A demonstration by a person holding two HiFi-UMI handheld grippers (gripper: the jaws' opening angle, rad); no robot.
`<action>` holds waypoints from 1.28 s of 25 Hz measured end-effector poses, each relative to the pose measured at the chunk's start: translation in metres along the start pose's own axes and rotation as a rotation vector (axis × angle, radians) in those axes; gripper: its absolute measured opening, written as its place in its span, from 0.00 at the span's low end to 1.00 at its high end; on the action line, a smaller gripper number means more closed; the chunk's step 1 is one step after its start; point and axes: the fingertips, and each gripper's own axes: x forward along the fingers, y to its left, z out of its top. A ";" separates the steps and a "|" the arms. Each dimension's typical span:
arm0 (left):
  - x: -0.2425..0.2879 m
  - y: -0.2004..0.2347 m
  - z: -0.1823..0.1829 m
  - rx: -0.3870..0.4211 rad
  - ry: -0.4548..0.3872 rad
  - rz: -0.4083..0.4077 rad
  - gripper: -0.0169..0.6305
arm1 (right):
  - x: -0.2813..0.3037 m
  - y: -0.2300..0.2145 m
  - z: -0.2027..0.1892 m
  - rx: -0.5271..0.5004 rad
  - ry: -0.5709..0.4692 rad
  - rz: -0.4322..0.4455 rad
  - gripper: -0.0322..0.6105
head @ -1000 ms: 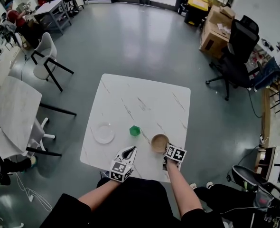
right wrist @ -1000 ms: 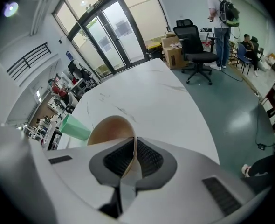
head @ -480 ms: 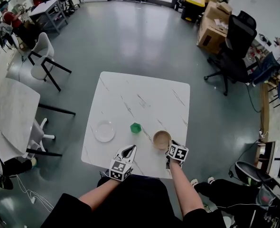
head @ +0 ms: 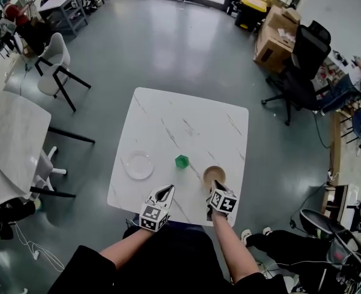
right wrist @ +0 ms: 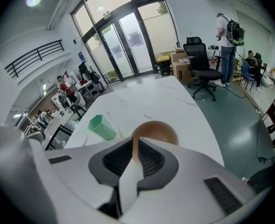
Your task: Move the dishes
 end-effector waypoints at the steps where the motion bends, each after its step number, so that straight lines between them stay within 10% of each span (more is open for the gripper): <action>1: -0.003 0.004 -0.001 -0.002 0.000 -0.001 0.05 | 0.000 0.012 0.000 -0.014 -0.005 0.008 0.12; 20: -0.099 0.153 -0.012 -0.143 -0.067 0.011 0.05 | 0.045 0.211 -0.053 -0.140 0.090 0.131 0.10; 32: -0.089 0.240 -0.039 -0.175 0.077 -0.043 0.07 | 0.090 0.263 -0.062 -0.057 0.114 0.092 0.11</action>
